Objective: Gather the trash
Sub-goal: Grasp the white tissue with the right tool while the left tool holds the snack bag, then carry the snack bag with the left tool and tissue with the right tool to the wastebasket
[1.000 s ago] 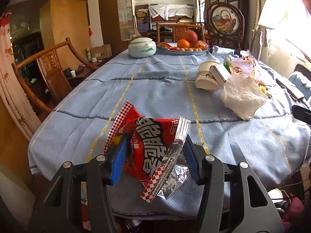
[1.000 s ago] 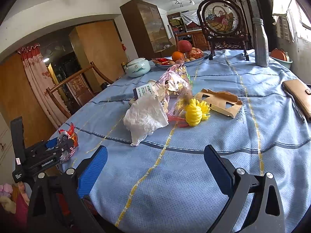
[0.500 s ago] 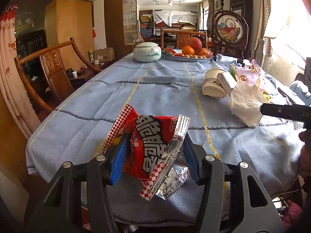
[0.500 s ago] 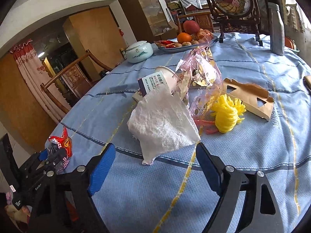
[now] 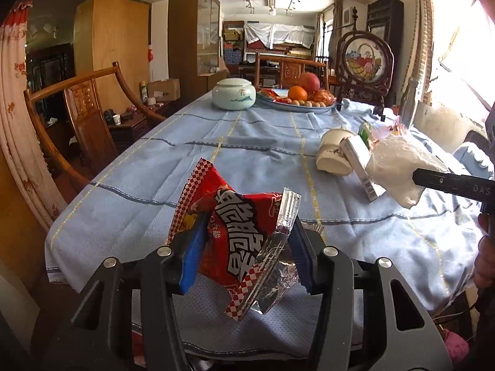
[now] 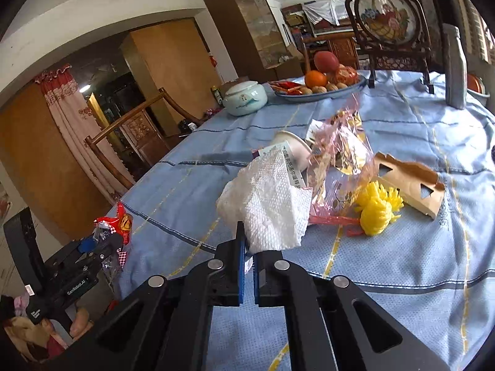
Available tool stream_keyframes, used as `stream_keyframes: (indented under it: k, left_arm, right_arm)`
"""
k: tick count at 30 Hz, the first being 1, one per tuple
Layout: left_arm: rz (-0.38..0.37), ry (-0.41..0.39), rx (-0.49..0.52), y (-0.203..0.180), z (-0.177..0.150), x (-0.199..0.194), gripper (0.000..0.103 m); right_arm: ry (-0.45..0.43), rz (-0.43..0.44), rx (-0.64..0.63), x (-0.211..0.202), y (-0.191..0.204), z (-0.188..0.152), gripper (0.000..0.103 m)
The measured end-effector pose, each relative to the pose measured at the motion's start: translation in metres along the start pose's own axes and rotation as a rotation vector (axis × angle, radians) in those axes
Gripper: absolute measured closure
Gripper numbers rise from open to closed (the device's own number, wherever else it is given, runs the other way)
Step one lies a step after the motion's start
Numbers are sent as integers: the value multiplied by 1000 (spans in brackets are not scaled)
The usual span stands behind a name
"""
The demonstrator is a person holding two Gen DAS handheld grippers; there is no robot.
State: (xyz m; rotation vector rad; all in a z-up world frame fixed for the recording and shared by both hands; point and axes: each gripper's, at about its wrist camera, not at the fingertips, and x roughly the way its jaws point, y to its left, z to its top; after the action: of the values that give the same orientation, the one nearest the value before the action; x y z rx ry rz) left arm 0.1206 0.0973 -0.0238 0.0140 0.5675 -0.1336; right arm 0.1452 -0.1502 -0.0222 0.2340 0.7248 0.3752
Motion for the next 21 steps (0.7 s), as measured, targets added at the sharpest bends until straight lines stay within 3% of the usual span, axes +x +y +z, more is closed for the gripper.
stream_keyframes:
  k: [14, 21]
  left_arm:
    - [35, -72, 4, 1, 4, -64, 52]
    - [113, -69, -13, 28, -9, -96, 52]
  right_arm:
    - [-103, 85, -92, -64, 33, -13, 98]
    - [-95, 150, -121, -70, 59, -22, 98]
